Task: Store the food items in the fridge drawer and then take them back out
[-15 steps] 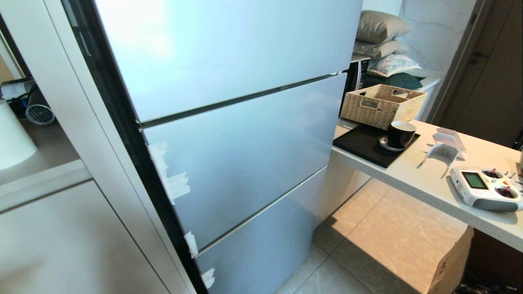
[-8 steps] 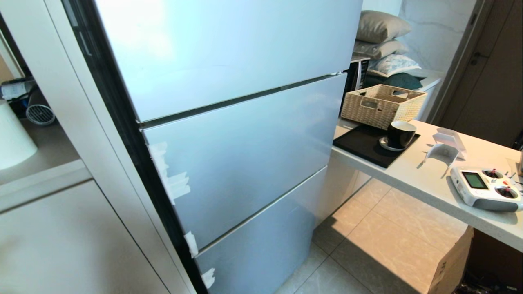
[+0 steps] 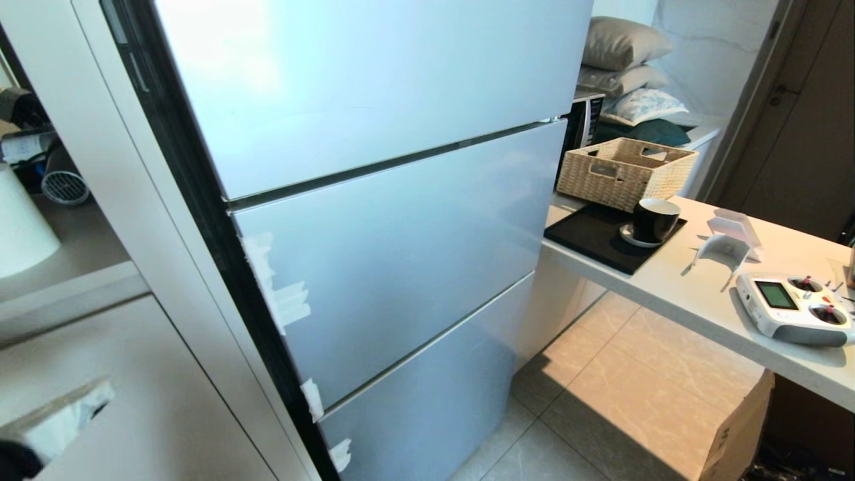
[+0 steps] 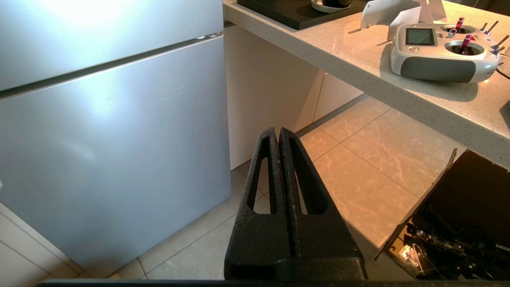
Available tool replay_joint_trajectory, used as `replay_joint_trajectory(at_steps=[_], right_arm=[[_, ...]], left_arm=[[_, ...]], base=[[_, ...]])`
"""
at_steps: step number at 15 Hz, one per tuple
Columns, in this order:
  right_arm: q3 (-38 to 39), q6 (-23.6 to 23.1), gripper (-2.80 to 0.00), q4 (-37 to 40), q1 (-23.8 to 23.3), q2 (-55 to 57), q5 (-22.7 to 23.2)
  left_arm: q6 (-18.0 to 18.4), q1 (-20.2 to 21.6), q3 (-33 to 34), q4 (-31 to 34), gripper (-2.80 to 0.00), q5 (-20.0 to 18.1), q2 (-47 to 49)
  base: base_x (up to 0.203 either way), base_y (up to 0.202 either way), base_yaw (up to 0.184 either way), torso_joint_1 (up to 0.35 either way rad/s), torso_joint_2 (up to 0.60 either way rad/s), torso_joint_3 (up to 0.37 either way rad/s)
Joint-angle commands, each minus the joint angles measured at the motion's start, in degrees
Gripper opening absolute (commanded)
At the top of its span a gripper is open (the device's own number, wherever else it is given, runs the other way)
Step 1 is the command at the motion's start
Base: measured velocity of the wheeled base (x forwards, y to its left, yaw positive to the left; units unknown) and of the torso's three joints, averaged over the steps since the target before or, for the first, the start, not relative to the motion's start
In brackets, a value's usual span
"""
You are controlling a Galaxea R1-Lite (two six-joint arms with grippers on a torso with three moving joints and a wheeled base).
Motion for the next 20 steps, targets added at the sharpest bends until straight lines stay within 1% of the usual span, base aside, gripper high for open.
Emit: replay_joint_trajectory(at_steps=[1, 2, 3, 4, 7, 9, 12, 15, 17, 20], right_arm=[[0.0, -0.03, -2.8, 0.0, 0.02, 0.04, 0.02], [0.0, -0.03, -2.8, 0.0, 0.02, 0.04, 0.02], [0.0, -0.03, -2.8, 0.0, 0.02, 0.04, 0.02], [0.0, -0.03, -2.8, 0.0, 0.02, 0.04, 0.02], [0.0, -0.03, -2.8, 0.0, 0.02, 0.04, 0.02], [0.0, -0.03, -2.8, 0.0, 0.02, 0.04, 0.02], [0.0, -0.03, -2.8, 0.0, 0.02, 0.04, 0.02], [0.0, -0.03, -2.8, 0.0, 0.02, 0.04, 0.02], [0.0, -0.03, -2.8, 0.0, 0.02, 0.04, 0.02], [0.0, -0.03, -2.8, 0.0, 0.02, 0.04, 0.02]], left_arm=[[-3.1, -3.18, -1.17, -10.21, -2.8, -0.48, 15.91], [-5.31, -6.05, -2.34, -13.56, -2.8, -0.36, 18.71], [-6.49, -7.4, -3.64, -14.99, -2.8, 0.63, 21.11], [-7.29, -7.78, -4.97, -15.82, -2.8, 2.03, 23.41], [-7.73, -8.1, -7.22, -18.75, -2.8, 4.29, 27.46], [-8.54, -8.14, -8.46, -20.44, -2.8, 6.57, 30.75], [-9.74, -8.21, -9.88, -24.35, -2.8, 8.56, 35.97], [-9.9, -8.24, -10.38, -29.72, -2.8, 10.75, 39.76], [-9.96, -8.2, -10.46, -32.0, -2.8, 12.72, 41.32], [-9.96, -8.7, -10.76, -33.61, -2.8, 13.2, 42.3]], base=[[0.0, 0.0, 0.0, 0.0, 0.0, 0.0], [0.0, 0.0, 0.0, 0.0, 0.0, 0.0], [0.0, 0.0, 0.0, 0.0, 0.0, 0.0], [0.0, 0.0, 0.0, 0.0, 0.0, 0.0], [0.0, 0.0, 0.0, 0.0, 0.0, 0.0], [0.0, 0.0, 0.0, 0.0, 0.0, 0.0], [0.0, 0.0, 0.0, 0.0, 0.0, 0.0], [0.0, 0.0, 0.0, 0.0, 0.0, 0.0], [0.0, 0.0, 0.0, 0.0, 0.0, 0.0], [0.0, 0.0, 0.0, 0.0, 0.0, 0.0]])
